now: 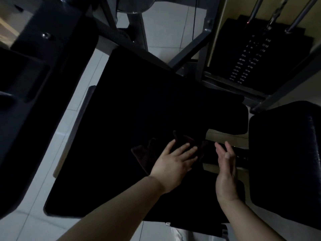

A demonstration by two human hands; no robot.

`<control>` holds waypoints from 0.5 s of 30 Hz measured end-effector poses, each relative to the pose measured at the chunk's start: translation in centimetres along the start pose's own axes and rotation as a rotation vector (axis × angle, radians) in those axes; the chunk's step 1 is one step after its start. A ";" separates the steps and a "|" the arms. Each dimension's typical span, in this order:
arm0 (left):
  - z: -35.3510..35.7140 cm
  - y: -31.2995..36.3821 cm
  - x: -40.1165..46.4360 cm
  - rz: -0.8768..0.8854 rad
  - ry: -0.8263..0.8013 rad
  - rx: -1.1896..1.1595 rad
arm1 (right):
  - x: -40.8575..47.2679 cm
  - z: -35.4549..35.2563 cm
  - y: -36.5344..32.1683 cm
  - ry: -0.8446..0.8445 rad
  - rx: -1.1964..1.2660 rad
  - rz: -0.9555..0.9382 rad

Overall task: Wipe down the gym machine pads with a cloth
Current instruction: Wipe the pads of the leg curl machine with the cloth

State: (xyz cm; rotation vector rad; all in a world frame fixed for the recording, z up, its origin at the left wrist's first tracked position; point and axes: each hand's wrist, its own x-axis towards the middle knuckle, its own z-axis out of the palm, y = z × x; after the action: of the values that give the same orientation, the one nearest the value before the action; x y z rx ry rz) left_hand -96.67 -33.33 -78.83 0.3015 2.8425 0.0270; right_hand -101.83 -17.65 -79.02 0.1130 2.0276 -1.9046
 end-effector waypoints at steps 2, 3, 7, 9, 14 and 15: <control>0.4 0.7 -0.9 0.010 -0.010 0.009 | -0.3 0.3 -0.1 -0.033 -0.005 -0.003; 0.5 0.9 -1.2 0.006 -0.012 0.011 | -0.3 0.4 -0.3 -0.051 -0.011 -0.015; 0.7 1.8 -2.1 0.002 0.004 0.003 | -0.4 0.8 -0.9 -0.142 -0.102 -0.107; 0.7 2.2 -2.6 0.000 0.007 -0.008 | -0.7 0.9 -1.0 -0.176 -0.119 -0.138; 0.5 2.5 -3.2 0.030 -0.002 -0.009 | -1.4 0.0 -0.5 -0.243 -0.166 -0.119; 0.4 2.4 -3.2 0.031 -0.008 -0.005 | -1.4 -0.2 -0.3 -0.245 -0.177 -0.118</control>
State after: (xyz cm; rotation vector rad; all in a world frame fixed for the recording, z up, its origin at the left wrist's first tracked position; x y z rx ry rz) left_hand -93.09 -31.63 -78.26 0.3436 2.8295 0.0386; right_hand -100.60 -17.25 -78.29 -0.2763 2.0587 -1.6990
